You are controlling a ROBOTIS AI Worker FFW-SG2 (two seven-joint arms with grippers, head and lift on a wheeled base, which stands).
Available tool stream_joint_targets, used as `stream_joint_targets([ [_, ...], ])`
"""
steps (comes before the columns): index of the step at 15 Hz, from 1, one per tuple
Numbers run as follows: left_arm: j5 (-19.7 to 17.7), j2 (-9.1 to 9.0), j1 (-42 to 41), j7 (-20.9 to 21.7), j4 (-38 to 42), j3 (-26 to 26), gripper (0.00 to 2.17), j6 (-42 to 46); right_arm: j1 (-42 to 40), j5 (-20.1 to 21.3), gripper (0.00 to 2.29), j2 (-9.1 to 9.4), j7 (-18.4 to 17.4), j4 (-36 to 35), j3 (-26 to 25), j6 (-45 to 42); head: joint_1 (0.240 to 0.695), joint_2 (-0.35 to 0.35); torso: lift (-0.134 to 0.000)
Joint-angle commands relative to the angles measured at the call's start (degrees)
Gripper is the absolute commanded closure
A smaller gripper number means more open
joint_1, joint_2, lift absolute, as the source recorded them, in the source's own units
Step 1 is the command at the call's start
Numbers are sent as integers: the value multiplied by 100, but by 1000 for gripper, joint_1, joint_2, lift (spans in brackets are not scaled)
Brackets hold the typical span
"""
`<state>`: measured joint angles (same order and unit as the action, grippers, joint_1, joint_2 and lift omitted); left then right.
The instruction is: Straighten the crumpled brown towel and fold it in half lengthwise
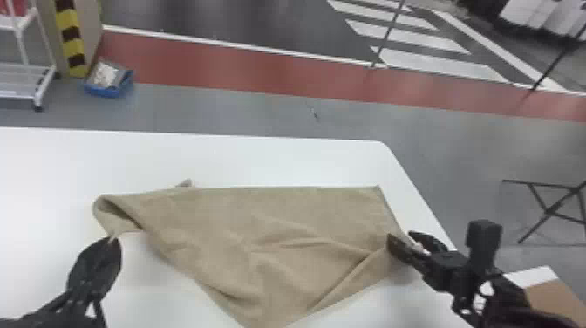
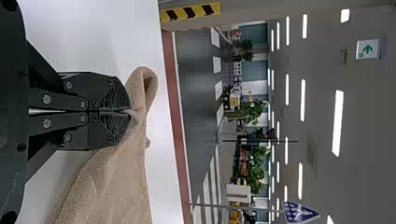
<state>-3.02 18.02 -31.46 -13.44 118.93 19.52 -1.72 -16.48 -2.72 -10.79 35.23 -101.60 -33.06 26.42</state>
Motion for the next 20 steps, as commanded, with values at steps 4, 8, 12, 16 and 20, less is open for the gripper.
stream_joint_targets([
  [4,3,-44,105,0,-45,8,1382,-35,-57,-62,988,-2,177,-79,-87,62,695,-350,-124],
  [8,12,-44,193,-18,-2,-71,1382,-70,-83,-194,1541,-2,247,-316,-315,-26,695,-350,-124],
  [12,-15,-9,123,-97,614,-528,1382,-386,4,-554,1636,-11,599,-615,-676,-79,695,-350,-124],
  [16,-76,0,-79,-185,1247,-1064,1382,-896,75,-1389,1636,-81,1135,-668,-1062,-431,695,-350,-124],
  [20,-146,53,-79,-282,1668,-1486,1382,-1652,593,-1838,1636,-309,968,-606,-1669,-290,695,-350,-124],
])
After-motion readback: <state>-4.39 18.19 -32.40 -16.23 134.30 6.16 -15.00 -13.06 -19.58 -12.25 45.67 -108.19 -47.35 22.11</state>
